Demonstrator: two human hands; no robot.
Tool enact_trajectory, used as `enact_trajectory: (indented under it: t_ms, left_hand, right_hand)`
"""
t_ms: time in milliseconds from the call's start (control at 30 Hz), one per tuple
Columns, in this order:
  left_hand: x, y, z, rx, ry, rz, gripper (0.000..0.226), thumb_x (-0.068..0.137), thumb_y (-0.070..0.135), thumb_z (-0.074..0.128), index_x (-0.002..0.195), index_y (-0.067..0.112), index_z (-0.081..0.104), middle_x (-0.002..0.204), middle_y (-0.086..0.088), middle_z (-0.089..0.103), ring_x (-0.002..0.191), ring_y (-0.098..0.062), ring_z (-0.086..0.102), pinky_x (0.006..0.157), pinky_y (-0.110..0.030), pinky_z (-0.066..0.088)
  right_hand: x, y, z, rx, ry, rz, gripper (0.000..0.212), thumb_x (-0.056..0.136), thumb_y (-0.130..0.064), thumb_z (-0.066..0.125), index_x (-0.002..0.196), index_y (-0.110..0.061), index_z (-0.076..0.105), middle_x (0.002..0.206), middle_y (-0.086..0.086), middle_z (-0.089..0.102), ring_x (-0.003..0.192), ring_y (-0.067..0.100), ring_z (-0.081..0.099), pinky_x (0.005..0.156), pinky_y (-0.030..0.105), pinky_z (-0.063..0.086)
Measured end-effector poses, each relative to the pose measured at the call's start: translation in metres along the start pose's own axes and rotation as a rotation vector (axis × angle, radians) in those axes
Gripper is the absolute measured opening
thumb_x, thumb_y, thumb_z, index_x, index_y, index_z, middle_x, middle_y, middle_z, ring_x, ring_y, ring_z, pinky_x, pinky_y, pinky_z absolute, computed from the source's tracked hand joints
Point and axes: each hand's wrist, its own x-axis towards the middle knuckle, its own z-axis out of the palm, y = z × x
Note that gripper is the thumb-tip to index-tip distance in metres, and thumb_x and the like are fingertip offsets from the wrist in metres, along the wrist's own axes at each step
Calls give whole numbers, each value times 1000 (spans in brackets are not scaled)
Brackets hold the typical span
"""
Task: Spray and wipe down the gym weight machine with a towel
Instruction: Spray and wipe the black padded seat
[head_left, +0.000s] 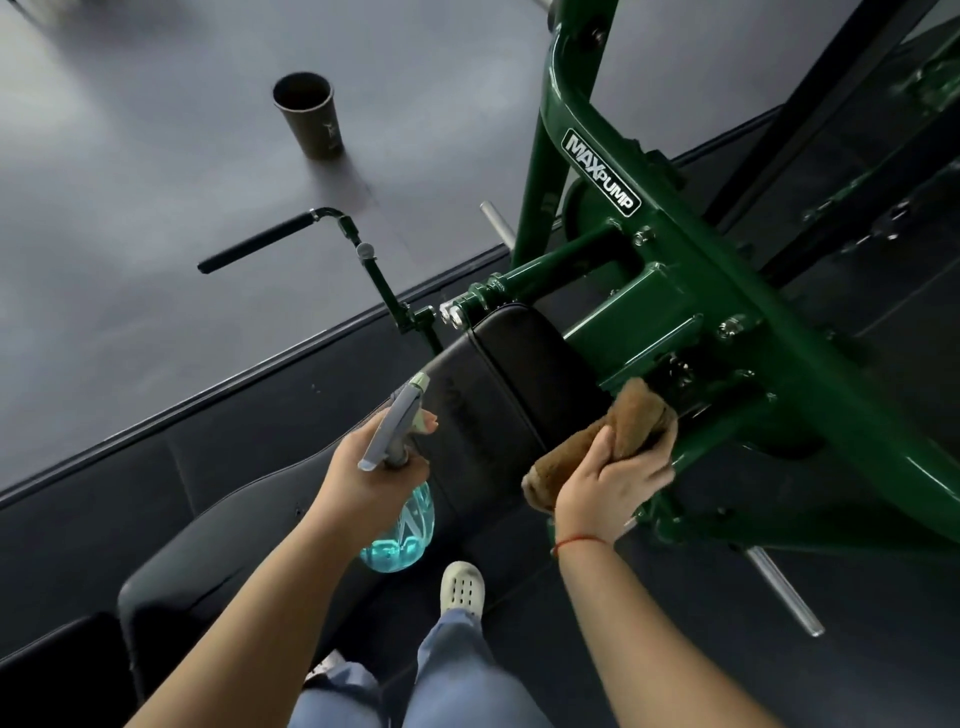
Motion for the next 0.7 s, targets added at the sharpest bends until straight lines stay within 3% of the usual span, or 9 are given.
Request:
enact_trajectory:
  t_ms: [67,133,233,300,367,433,500,700]
  left_hand:
    - [-2,-1,-1,21,4,-2,42,84,-16,60,106,18,72,60,7,49,45,-3,43,47,-13,39]
    - [-3,-1,-3,28,-3,-2,43,85,-15,61,106,20,71,66,-4,52,46,-4,46,46,-14,41]
    - [-5,-4,-10,49,-15,7,44,84,-15,62,105,23,71,69,-11,54,50,-5,47,47,-15,42]
    - [-6,-6,-15,70,-13,6,44,85,-13,63,102,27,71,70,-16,57,53,-8,50,48,-16,43]
    - [-6,-9,-19,75,5,3,46,85,-11,65,95,34,68,80,-22,64,60,-14,56,51,-20,46]
    - [-8,-12,-23,85,-7,14,48,85,-11,66,92,37,66,83,-25,63,61,-17,57,50,-21,47]
    - [-9,-17,-28,86,-50,23,48,84,-12,66,96,34,68,85,-27,63,63,-20,57,53,-24,48]
    - [-14,-35,-50,104,-155,41,46,83,-12,65,101,31,71,79,-22,62,61,-15,54,53,-21,45]
  right_hand:
    - [-31,6,-3,16,-47,126,70,101,-34,54,154,1,25,140,28,38,122,39,43,106,49,40]
    - [-56,9,-10,53,-159,212,60,101,-15,58,148,7,28,147,26,32,126,24,33,112,31,31]
    - [-60,21,-15,115,-186,249,49,101,-12,56,141,6,36,142,19,36,117,5,33,114,32,34]
    - [-46,19,-10,142,-74,240,55,100,-28,55,144,-2,36,135,13,40,125,17,37,115,42,34]
    - [-28,10,-5,176,29,234,57,99,-35,51,151,-17,33,129,4,37,121,30,43,108,52,40]
    - [-19,4,5,169,92,262,56,103,-30,49,155,-26,29,136,8,37,115,26,44,95,43,42]
    - [-23,1,18,137,154,289,58,104,-29,48,158,-27,26,144,15,36,114,26,44,89,37,39]
    - [-80,-3,52,57,252,309,64,104,-29,51,160,-22,21,147,17,36,127,37,44,100,52,43]
